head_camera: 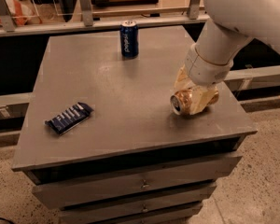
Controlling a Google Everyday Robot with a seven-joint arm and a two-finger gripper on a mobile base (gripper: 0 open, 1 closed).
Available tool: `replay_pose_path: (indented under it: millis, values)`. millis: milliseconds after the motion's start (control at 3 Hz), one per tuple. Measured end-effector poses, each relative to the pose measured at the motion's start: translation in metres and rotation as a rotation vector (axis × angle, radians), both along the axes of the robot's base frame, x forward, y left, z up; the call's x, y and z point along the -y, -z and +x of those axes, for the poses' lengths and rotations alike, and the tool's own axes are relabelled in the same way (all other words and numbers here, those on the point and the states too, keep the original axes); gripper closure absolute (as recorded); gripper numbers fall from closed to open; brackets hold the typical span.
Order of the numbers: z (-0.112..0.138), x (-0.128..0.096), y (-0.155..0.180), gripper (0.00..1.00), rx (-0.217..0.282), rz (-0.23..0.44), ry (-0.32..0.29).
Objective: Place orange can upright
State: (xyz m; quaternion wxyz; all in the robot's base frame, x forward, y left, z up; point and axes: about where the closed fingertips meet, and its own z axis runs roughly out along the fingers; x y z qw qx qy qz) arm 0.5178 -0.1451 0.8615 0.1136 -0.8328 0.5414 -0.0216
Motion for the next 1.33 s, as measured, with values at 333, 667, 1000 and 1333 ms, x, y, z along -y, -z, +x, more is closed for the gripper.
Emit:
replay_pose_path:
  millis: [333, 667, 1000, 1333]
  values:
    - [0.000, -0.003, -0.018, 1.00, -0.035, 0.090, 0.078]
    - [0.005, -0.006, -0.047, 1.00, -0.071, 0.288, 0.220]
    - [0.011, -0.010, -0.074, 1.00, -0.117, 0.529, 0.374]
    - [0.017, -0.021, -0.101, 1.00, -0.153, 0.780, 0.469]
